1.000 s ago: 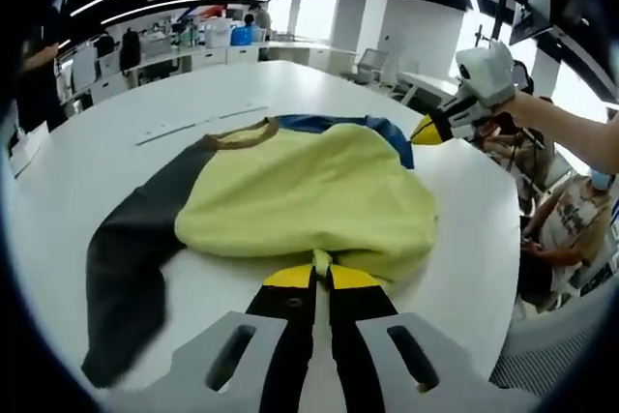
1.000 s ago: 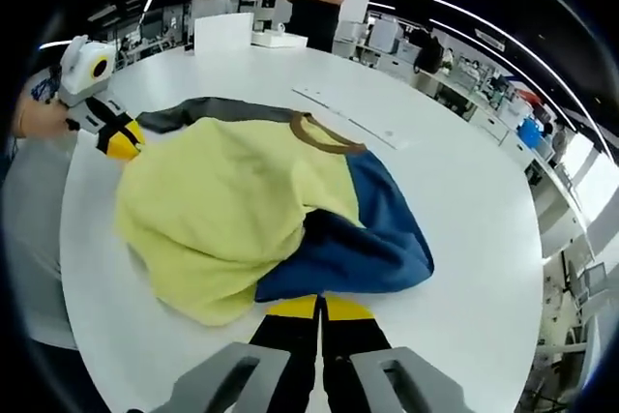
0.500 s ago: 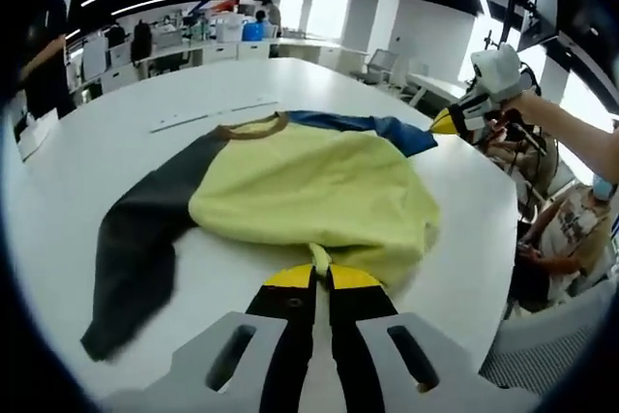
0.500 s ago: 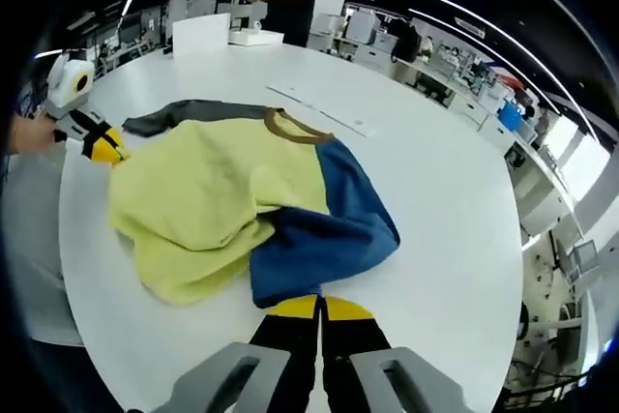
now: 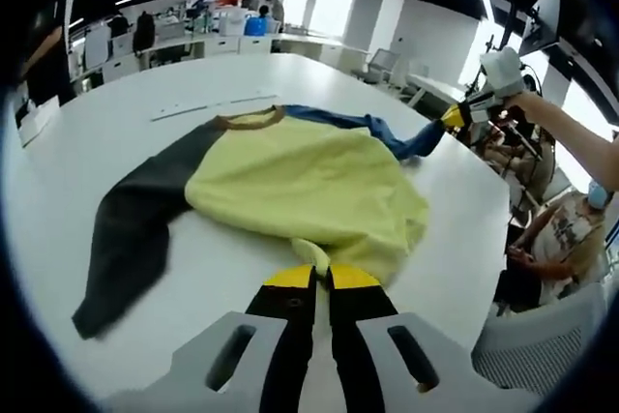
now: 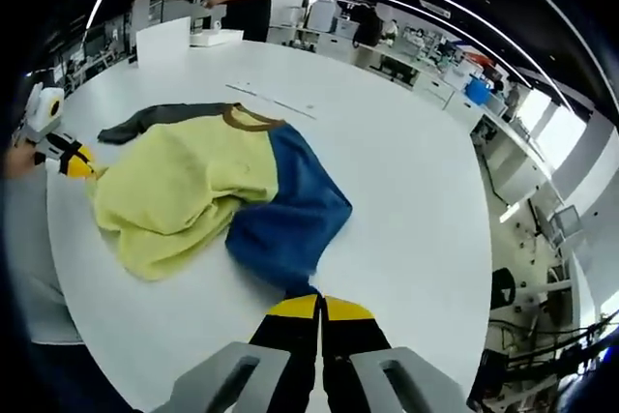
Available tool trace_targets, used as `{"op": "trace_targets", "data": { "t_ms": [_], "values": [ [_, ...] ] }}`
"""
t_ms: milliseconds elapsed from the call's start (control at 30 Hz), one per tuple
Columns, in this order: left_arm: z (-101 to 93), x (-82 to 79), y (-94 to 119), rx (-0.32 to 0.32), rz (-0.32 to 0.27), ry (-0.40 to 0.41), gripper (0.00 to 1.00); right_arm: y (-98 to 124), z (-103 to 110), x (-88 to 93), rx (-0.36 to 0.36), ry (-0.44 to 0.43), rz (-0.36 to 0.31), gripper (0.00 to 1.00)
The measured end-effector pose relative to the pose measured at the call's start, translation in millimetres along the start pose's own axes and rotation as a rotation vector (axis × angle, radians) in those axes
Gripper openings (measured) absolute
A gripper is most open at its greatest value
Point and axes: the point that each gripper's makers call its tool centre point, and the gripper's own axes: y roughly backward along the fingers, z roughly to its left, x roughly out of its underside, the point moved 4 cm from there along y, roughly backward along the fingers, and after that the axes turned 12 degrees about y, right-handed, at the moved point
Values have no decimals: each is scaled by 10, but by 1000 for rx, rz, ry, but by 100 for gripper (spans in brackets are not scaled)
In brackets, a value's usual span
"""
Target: Fold the garment on the visible template until the final outline fits inside the template.
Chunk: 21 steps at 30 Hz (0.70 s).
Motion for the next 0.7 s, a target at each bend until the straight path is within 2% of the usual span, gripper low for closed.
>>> {"op": "trace_targets", "data": {
  "t_ms": [300, 467, 567, 700],
  "values": [
    [-36, 143, 77, 8, 31, 32, 1, 65, -183, 267, 46, -69, 66, 0],
    [-55, 255, 155, 11, 41, 93, 1, 51, -261, 390, 50, -127, 65, 0],
    [-66, 316, 190, 5, 48, 103, 1, 51, -326, 501, 72, -136, 99, 0],
    [-64, 400, 262, 0, 54, 157, 1, 45, -454, 616, 92, -171, 128, 0]
  ]
}}
